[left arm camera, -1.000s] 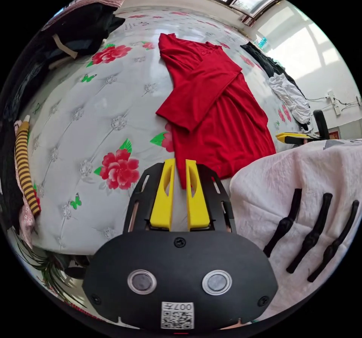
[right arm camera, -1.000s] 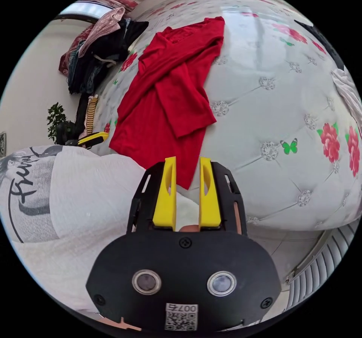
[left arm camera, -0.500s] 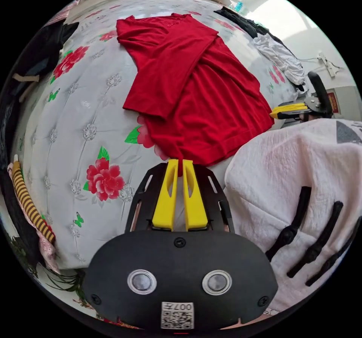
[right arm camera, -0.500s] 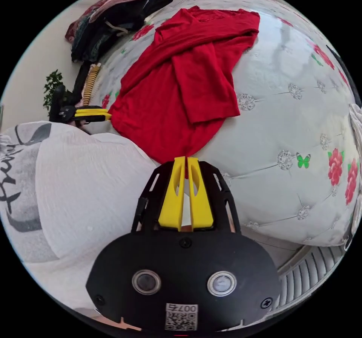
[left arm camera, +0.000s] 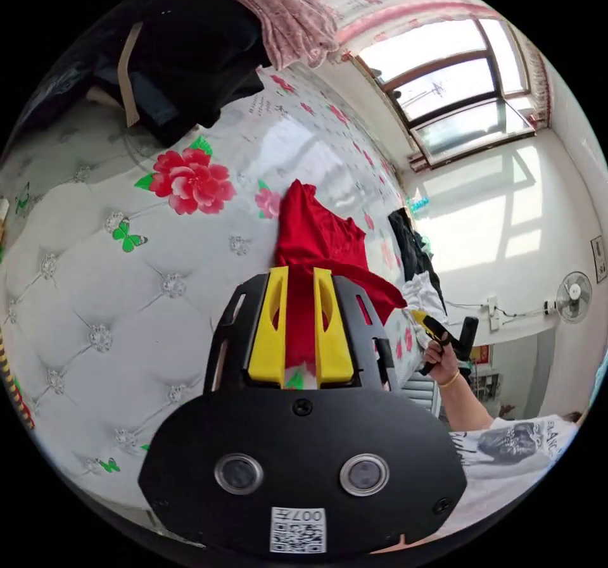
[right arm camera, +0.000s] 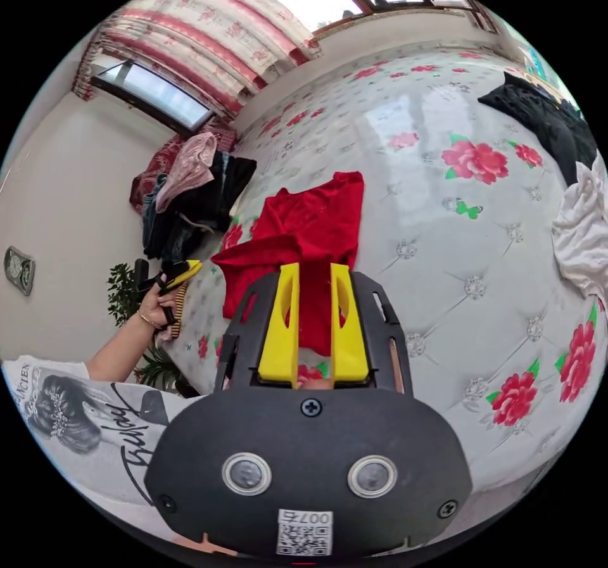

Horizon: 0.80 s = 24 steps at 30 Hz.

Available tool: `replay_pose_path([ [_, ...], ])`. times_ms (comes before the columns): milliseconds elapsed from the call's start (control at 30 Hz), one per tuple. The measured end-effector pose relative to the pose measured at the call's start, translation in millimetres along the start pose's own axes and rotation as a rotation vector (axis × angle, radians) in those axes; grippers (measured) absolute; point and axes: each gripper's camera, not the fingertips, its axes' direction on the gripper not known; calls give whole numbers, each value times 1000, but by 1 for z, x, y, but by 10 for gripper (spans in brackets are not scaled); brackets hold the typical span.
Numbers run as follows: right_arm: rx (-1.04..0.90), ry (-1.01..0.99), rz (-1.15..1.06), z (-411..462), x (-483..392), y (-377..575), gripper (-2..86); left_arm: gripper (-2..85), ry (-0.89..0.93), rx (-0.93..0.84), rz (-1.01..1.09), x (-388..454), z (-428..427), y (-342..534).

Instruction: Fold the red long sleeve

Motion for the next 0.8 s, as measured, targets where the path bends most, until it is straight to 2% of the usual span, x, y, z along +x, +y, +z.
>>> replay_pose_path([
  [100, -99, -11, 52, 20, 29, 5, 38, 67, -62, -70, 4, -8, 16, -4],
  [333, -238, 8, 9, 46, 48, 68, 63, 79, -151, -272, 95, -10, 43, 62],
  [500, -358, 37, -88, 89, 32, 68, 51, 78, -216, -314, 161, 1, 64, 75],
  [567, -407, 124, -141, 108, 25, 60, 30, 58, -206, -295, 157, 0, 69, 67],
  [800, -340, 32, -179, 70, 39, 57, 1, 37, -131, -302, 210, -2, 53, 65],
])
